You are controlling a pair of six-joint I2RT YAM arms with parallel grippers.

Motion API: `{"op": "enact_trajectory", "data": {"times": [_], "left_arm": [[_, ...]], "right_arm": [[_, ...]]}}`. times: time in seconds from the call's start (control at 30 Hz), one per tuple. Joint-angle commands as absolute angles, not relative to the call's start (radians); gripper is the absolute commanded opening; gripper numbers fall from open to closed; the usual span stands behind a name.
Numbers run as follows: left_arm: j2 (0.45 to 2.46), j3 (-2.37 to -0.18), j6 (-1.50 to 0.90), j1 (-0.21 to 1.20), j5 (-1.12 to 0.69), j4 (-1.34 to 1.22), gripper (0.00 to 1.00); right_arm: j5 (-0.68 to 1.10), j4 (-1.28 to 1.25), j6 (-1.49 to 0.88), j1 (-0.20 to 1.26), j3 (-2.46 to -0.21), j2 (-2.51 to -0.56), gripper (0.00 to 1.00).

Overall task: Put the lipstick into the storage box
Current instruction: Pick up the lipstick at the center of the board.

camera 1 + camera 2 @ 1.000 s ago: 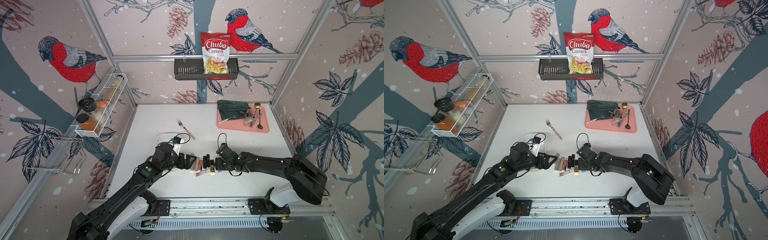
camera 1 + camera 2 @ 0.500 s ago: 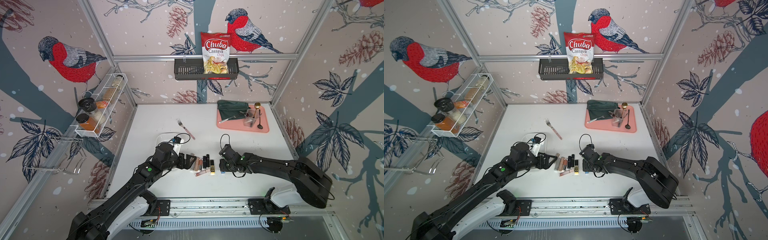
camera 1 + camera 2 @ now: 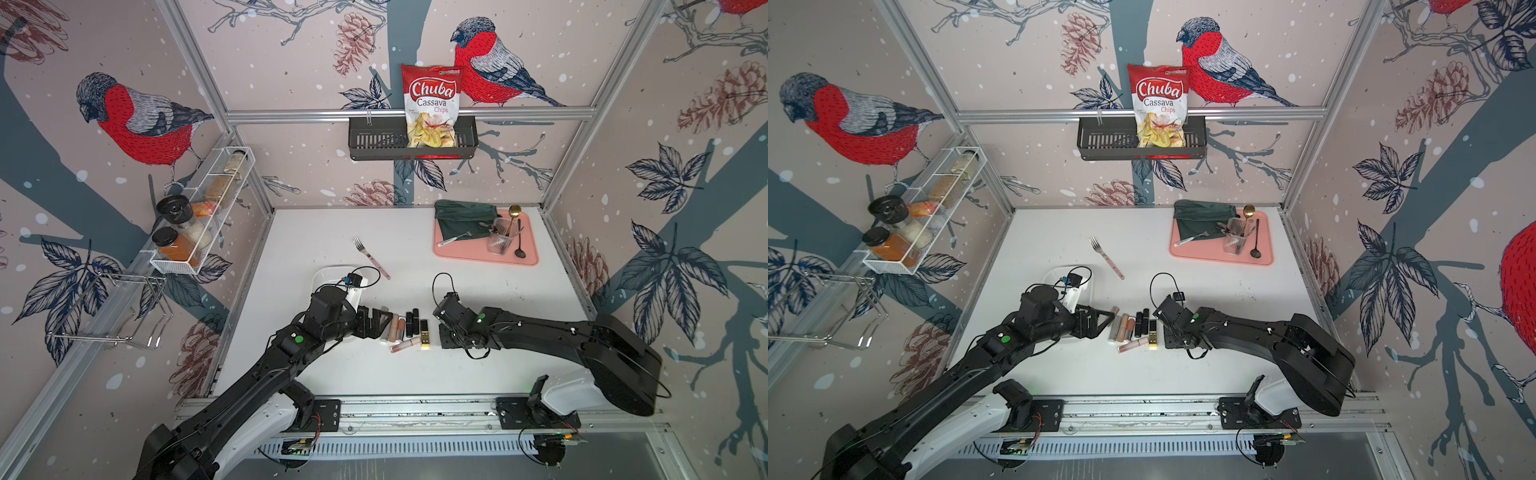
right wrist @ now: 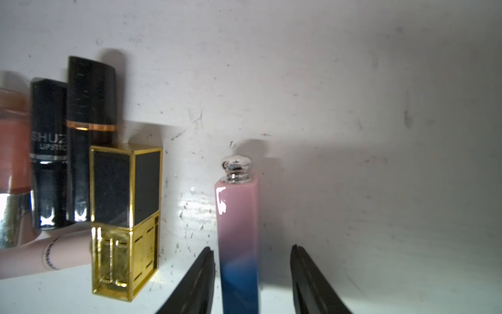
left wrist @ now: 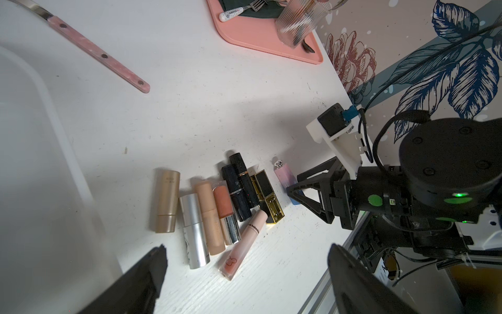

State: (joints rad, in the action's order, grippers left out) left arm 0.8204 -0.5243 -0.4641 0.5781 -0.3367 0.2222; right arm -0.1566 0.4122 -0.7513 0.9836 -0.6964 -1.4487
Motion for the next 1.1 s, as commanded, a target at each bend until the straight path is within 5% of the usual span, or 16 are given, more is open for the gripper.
{"op": "enact_trajectory", "data": {"times": [0.0,0.27,0.53,0.7,1.07], "left_arm": [[0.819,-0.531,-0.459,0.580,-0.339,0.192,0.96],[0.819,-0.531,-0.459,0.580,-0.338,0.192,0.95],[0.821,-0.532,-0.461,0.580,-0.329,0.193,0.95],[0.804,-0.540,-0.472,0.577,-0.332,0.187,0.96],[0.798,-0.511,-0.698,0.434,-0.640,-0.204,0.96]], "right_arm": [[-0.171,0.415,-0.758,0.991,-0.698,-1.464,0.44],[-0.161,0.399,-0.759,0.994,-0.690,-1.477,0.38],[-0.143,0.377,-0.740,0.977,-0.692,-1.482,0.21],[-0.113,0.375,-0.695,0.915,-0.694,-1.413,0.20],[0.401,0.141,-0.582,0.573,-0.705,-1.133,0.19]]}}
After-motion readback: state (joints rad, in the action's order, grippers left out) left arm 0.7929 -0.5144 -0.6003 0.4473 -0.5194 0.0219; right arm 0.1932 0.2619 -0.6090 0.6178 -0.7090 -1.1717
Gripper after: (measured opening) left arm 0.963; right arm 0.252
